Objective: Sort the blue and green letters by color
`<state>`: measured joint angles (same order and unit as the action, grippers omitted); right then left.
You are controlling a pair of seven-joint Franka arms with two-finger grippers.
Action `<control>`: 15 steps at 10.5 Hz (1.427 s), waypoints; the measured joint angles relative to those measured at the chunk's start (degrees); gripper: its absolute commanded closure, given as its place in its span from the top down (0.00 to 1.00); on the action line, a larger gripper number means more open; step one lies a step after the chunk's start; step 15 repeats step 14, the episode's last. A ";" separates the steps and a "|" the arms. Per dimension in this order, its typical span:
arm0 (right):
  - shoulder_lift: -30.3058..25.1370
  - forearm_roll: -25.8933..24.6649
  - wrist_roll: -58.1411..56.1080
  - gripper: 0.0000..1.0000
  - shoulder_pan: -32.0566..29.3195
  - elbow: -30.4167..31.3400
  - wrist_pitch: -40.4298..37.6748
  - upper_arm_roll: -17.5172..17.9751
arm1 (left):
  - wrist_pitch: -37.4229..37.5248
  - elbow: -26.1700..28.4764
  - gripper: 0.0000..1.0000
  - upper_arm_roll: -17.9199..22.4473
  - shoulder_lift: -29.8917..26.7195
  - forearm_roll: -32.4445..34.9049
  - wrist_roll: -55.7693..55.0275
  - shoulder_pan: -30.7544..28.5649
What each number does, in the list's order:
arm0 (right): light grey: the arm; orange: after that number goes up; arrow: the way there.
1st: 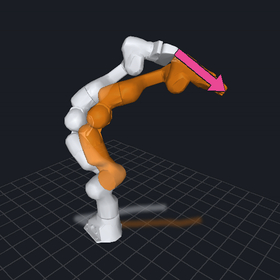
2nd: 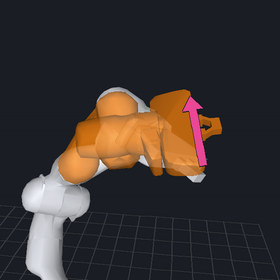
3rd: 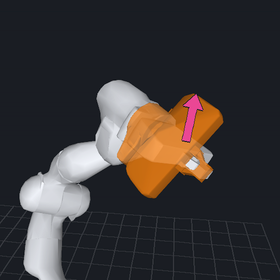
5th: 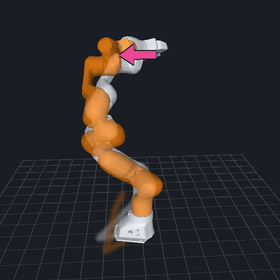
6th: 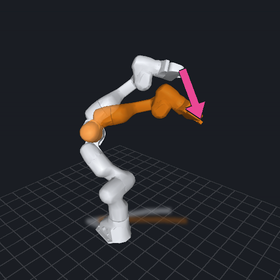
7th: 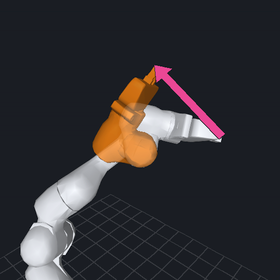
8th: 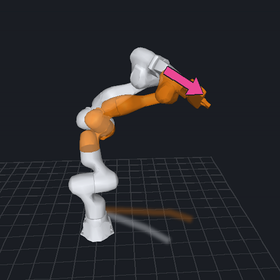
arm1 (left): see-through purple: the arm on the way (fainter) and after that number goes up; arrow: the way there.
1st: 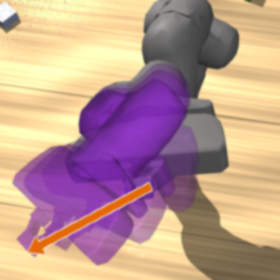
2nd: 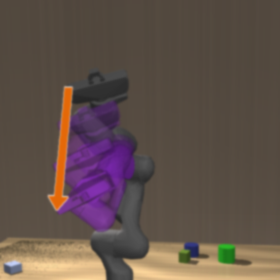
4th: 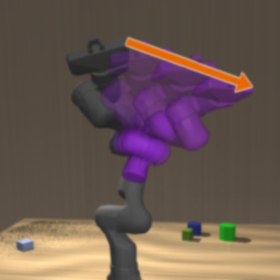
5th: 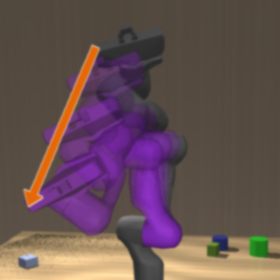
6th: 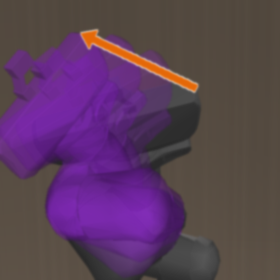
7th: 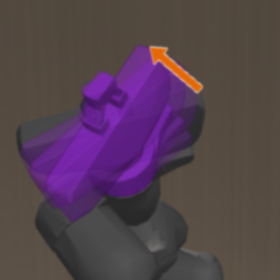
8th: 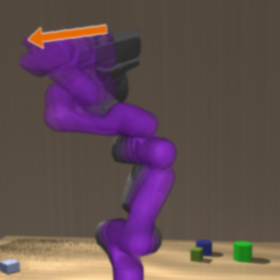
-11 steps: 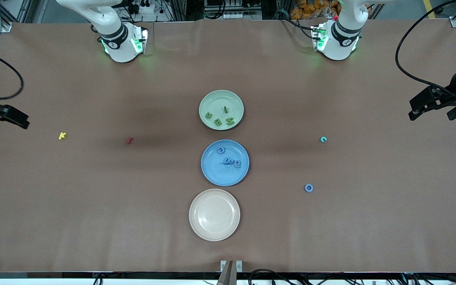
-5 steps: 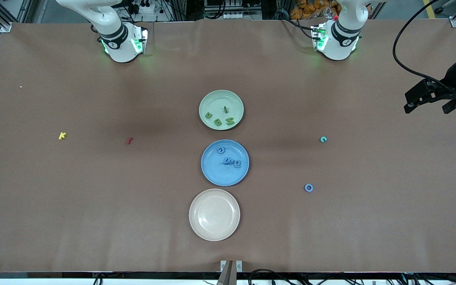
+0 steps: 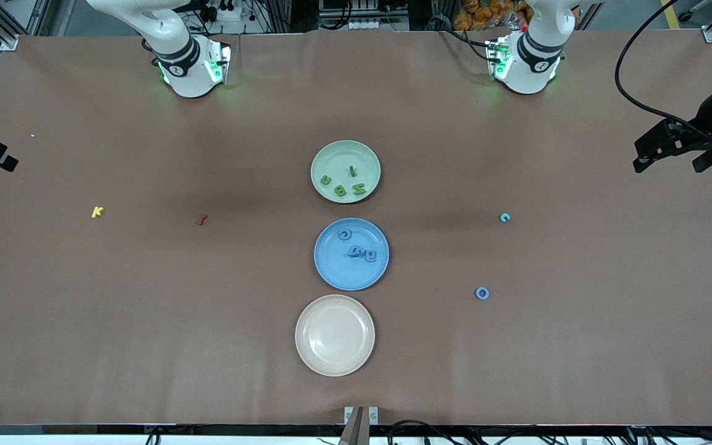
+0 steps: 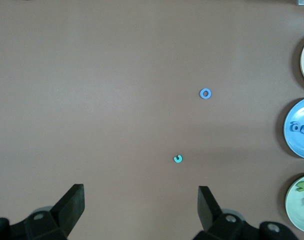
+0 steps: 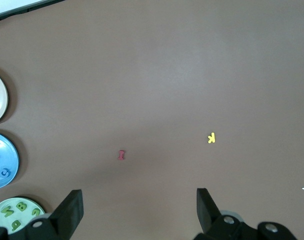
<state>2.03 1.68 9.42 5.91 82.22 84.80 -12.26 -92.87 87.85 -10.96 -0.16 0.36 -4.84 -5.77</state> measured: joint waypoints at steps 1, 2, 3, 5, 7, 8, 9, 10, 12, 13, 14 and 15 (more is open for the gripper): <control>0.00 0.00 0.00 1.00 -0.49 -0.01 0.05 0.37 | 0.00 0.03 1.00 -0.06 0.11 0.00 0.00 0.31; 0.00 0.00 -0.02 1.00 -1.19 -0.02 0.06 1.12 | -0.03 0.03 1.00 -0.06 0.35 0.00 0.00 0.86; 0.00 0.01 -0.01 1.00 -1.68 -0.02 0.06 1.90 | -0.09 -0.14 1.00 0.02 0.78 0.00 0.00 1.30; 0.03 0.01 -0.01 1.00 -1.80 0.07 -0.11 2.30 | -0.11 -0.54 1.00 0.61 1.96 0.00 0.00 1.38; 0.10 0.01 -0.01 1.00 -1.96 0.12 -0.14 2.33 | -0.13 -0.77 1.00 1.28 2.68 0.00 0.02 1.43; 0.10 0.01 -0.02 1.00 -2.01 0.12 -0.14 2.34 | -0.13 -0.82 1.00 1.28 2.73 0.00 0.02 1.64; 0.10 0.01 -0.01 1.00 -2.04 0.12 -0.14 2.35 | -0.13 -0.86 1.00 1.28 2.73 0.00 0.02 1.94; 0.10 0.01 0.00 1.00 -2.06 0.12 -0.14 2.37 | -0.10 -0.86 1.00 1.28 2.73 0.00 0.02 2.10; 0.10 0.01 0.01 1.00 -2.12 0.13 -0.14 3.01 | 0.48 -0.86 1.00 1.28 2.81 0.00 0.02 2.23; 0.11 0.01 0.01 1.00 -2.12 0.13 -0.15 3.48 | 0.82 -0.86 1.00 1.28 2.86 -0.24 0.02 2.27; 0.15 0.01 0.00 1.00 -2.09 0.16 -0.16 3.86 | 0.94 -0.86 1.00 1.27 2.87 -0.70 0.02 2.38; 0.15 0.01 0.00 1.00 -2.09 0.16 -0.16 3.86 | 0.94 -0.86 1.00 1.27 2.87 -0.70 0.02 2.38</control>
